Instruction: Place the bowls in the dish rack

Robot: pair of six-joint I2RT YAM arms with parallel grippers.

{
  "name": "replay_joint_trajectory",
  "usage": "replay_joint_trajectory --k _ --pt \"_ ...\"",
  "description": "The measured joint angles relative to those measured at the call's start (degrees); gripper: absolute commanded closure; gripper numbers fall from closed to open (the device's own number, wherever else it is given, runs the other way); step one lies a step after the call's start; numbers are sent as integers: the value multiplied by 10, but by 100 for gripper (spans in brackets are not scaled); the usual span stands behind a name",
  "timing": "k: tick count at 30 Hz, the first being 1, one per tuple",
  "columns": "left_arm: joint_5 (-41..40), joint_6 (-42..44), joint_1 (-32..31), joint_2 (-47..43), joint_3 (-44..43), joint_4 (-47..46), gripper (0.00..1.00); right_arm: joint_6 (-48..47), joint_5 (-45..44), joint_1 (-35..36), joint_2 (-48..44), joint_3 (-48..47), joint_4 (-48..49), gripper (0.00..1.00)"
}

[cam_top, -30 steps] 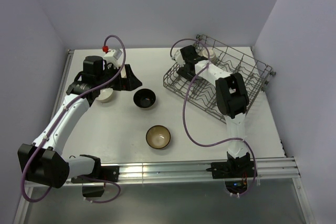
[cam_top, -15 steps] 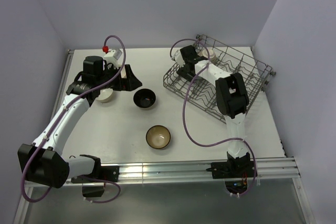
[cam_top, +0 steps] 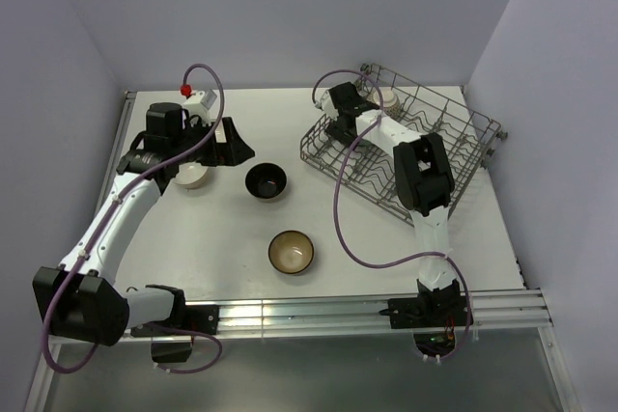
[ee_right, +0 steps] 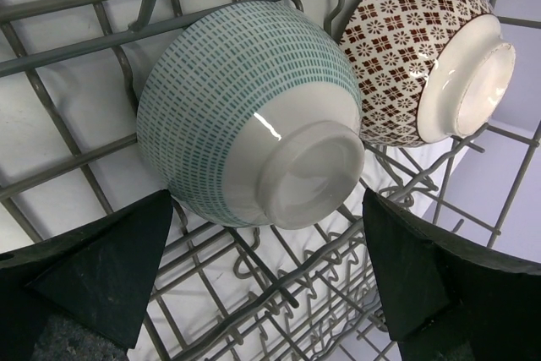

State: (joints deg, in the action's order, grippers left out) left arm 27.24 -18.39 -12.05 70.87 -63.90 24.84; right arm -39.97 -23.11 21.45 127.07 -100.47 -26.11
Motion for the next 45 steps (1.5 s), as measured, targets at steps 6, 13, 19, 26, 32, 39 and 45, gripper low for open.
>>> replay_joint_trajectory --k 6,13,19,26,32,39,45 --pt "18 20 34 16 -19 34 0 -2 3 0 -1 7 4 0" --pt "41 73 140 36 -36 84 1 10 30 0 -31 7 -5 0" --pt "41 134 254 76 -60 125 1 41 68 0 -83 2 -27 0" --pt "37 213 317 154 -100 139 0 92 123 -1 -156 -23 -59 0" --pt "50 236 314 245 -177 127 6 140 195 -1 -248 -22 -72 0" --pt "41 237 282 374 -269 99 8 203 271 -13 -339 -18 -79 0" --pt "17 237 230 447 -305 88 11 259 344 -55 -355 -18 -106 0"
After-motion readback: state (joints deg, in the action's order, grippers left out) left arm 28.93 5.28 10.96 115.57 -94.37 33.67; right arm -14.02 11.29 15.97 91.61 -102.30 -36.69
